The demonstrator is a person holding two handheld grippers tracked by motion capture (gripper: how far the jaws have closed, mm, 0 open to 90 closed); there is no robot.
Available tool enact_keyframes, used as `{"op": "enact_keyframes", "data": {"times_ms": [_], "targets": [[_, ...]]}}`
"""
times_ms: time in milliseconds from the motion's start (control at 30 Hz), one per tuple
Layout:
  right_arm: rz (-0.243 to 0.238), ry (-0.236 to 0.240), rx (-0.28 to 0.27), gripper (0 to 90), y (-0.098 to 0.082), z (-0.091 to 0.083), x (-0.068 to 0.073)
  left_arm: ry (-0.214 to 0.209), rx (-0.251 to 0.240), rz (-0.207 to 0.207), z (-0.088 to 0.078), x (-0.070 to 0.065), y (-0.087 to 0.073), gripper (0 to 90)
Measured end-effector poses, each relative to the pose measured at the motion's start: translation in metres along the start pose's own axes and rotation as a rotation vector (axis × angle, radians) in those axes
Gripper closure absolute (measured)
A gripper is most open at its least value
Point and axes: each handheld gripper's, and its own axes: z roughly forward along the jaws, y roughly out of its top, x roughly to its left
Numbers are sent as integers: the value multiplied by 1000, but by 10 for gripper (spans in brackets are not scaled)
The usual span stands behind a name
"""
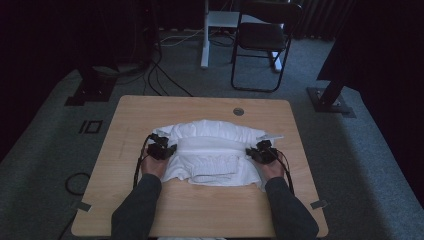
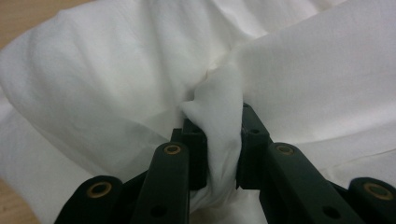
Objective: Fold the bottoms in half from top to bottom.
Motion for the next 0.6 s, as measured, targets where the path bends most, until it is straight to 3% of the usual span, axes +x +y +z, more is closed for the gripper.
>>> {"op": "enact_keyframes", "data": {"times_ms": [100, 233, 300, 400, 467, 533, 600], "targets": [[13, 8, -19, 818, -3, 0, -1, -10, -5, -8, -1, 1, -1, 779], [19, 18, -1, 817, 0, -1, -2, -34, -16, -27, -2, 4, -2, 776], [-14, 15, 13, 815, 3, -1, -2, -62, -42, -45, -6, 9, -3, 777], [-24, 5, 3, 819, 8, -9, -6, -97, -128, -99, -24, 15, 0, 783], [-16, 8, -54, 820, 14, -24, -9, -138, -218, -116, -45, 19, 7, 786], [-26, 22, -124, 819, 23, -43, -10, -165, -280, -111, -62, 19, 17, 786], [-82, 19, -182, 822, 36, -65, -9, -189, -358, -80, -86, 17, 31, 786]]}}
